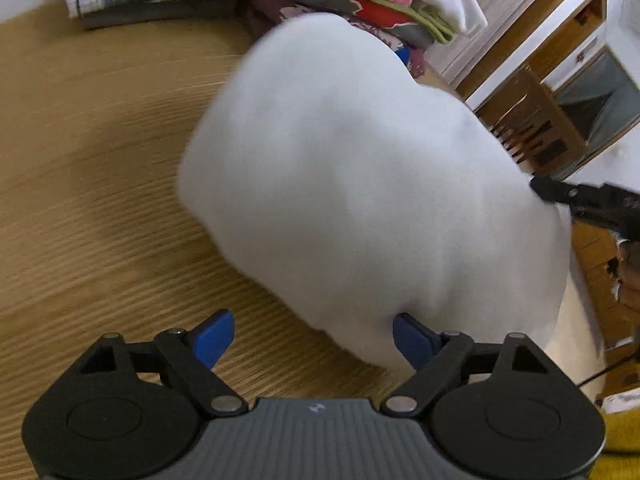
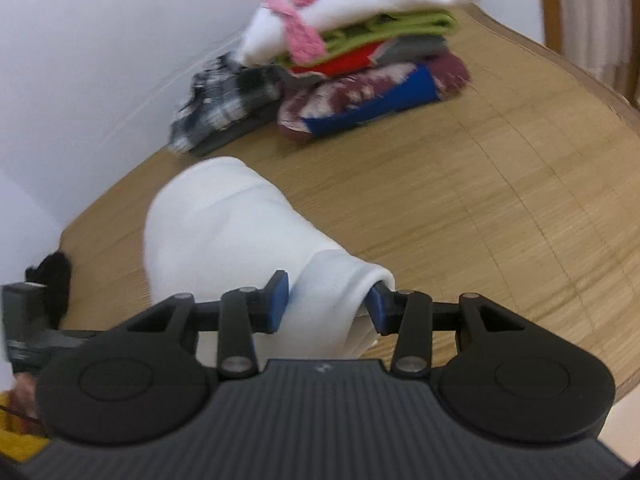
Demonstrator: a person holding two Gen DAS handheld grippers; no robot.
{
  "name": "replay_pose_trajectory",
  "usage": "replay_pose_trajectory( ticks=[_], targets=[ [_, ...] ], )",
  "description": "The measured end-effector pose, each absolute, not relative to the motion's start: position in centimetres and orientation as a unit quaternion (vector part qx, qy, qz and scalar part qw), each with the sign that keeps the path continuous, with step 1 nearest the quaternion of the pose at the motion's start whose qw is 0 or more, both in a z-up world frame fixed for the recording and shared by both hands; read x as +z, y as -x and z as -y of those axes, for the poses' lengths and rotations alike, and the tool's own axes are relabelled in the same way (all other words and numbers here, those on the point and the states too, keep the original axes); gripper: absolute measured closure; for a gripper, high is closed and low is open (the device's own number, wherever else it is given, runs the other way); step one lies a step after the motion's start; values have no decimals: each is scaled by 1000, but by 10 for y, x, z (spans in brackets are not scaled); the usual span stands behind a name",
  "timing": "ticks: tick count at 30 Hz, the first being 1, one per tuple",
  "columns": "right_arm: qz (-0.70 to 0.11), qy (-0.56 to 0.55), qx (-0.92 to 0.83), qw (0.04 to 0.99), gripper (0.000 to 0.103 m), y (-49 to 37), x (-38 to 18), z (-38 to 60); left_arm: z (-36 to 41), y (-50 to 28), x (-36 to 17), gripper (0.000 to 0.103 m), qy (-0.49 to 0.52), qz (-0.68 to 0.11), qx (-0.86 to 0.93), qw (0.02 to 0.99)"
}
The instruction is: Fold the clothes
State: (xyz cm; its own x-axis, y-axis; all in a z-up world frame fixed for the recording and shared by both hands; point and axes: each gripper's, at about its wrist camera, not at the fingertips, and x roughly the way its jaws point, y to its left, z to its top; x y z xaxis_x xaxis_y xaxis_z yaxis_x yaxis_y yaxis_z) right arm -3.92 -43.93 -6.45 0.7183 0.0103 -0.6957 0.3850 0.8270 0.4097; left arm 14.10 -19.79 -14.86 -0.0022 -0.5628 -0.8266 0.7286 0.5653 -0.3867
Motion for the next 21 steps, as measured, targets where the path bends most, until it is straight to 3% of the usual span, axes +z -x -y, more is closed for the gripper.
replay_pose_trajectory(
  ticks=[8,11,13,17,21],
  targets=[
    [-412,-99,-43,905,57,9,-18,433,216,-135,-144,13,-90,-515,-474,708],
    [-461,-59,-52,884,41,4,-31,446,220,-138,-143,12,-84,-516,-471,710],
    [-476,-56,-52,876,42,6,-35,460,222,-139,-143,12,-81,-517,-469,712],
    [-379,-67,-69,920,42,35,9,486,225,-142,-140,12,-81,-516,-463,716],
    [-312,-47,-29,948,15,13,25,484,229,-144,-137,10,-87,-517,-461,716]
  ],
)
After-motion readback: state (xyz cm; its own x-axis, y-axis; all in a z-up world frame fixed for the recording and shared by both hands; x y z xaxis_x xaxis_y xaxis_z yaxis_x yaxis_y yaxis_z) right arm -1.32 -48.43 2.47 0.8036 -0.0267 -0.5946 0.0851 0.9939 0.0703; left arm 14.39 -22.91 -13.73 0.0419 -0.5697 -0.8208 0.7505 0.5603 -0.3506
